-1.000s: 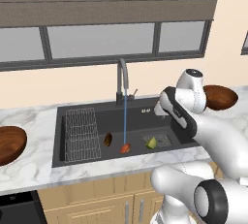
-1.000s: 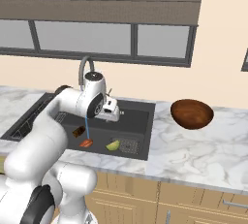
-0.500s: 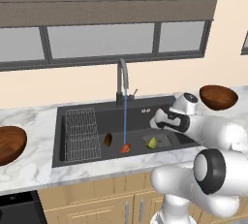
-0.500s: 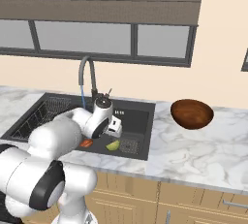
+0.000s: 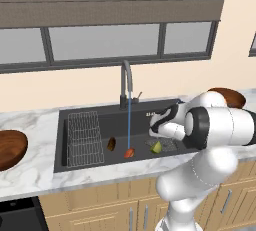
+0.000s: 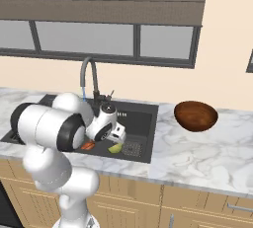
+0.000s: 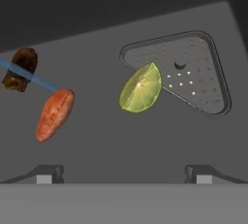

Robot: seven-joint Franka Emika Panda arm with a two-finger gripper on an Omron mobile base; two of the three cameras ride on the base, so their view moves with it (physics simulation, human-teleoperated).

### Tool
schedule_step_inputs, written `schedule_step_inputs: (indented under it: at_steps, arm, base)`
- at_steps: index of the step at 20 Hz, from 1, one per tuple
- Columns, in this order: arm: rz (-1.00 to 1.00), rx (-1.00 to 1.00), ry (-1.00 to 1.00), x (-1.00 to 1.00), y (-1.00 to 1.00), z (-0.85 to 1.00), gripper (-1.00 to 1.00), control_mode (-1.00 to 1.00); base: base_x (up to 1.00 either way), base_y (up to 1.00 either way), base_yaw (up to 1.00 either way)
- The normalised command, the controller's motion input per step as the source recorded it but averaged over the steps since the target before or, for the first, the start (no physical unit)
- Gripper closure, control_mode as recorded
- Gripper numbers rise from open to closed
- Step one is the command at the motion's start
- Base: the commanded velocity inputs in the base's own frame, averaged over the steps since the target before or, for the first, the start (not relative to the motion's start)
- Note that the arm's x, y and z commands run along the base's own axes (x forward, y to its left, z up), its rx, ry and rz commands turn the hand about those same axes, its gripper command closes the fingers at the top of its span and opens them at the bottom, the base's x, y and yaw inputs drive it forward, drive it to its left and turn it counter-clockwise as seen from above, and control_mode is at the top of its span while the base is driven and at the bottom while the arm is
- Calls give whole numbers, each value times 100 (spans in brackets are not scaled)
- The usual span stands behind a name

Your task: Pick the sweet potatos from the sink and place them in one bowl. Place the lemon wedge in the other bowl. Then turn off the sink faucet.

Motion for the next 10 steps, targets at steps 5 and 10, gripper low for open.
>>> schedule_step_inputs:
  at_steps: [5, 10]
  arm:
    - [-1, 1, 1, 33, 0, -70, -100, -100]
    - [0, 0, 7, 40, -1, -49, -100, -100]
  base:
    - [0, 0, 0]
    - [0, 0, 0]
